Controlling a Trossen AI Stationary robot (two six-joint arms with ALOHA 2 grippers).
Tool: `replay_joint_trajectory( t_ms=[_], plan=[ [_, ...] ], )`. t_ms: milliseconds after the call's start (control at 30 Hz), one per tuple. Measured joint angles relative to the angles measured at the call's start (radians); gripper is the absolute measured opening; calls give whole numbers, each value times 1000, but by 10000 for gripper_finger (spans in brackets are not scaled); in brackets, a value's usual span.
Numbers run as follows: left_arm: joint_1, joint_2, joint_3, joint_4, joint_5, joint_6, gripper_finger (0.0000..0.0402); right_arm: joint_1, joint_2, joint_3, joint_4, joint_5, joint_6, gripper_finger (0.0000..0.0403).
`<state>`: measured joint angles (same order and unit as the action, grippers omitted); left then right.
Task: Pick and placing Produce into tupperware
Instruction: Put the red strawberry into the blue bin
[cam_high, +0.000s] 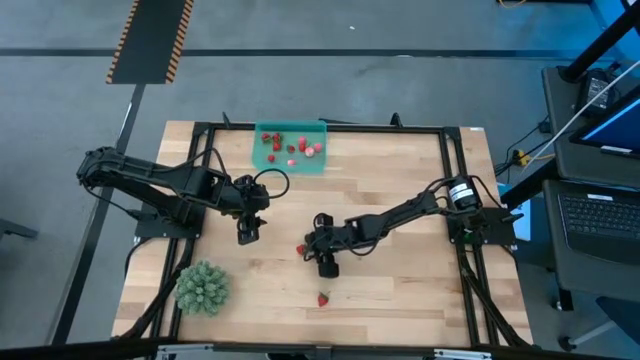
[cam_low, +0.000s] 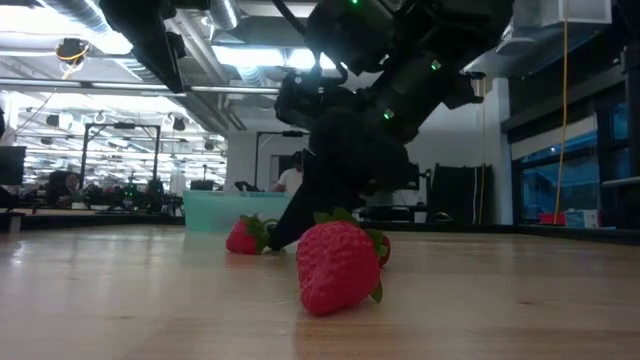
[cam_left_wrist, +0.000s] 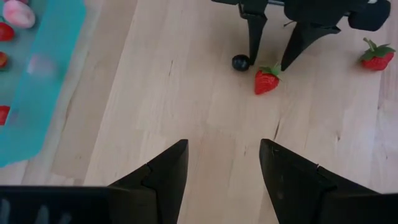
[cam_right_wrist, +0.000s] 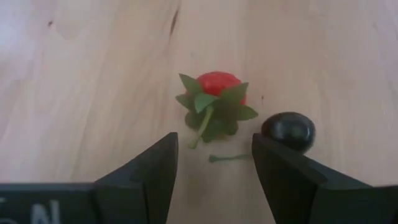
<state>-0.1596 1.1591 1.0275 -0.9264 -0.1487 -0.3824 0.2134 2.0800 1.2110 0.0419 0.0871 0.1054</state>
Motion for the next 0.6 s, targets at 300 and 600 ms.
replay_joint_trajectory(
  t_ms=[300, 600],
  plan=[
    [0, 0, 0, 0, 0, 0, 190, 0, -1, 79, -85, 0, -6, 208],
    [0, 0, 0, 0, 0, 0, 190, 0, -1, 79, -102, 0, -4, 181]
  ],
)
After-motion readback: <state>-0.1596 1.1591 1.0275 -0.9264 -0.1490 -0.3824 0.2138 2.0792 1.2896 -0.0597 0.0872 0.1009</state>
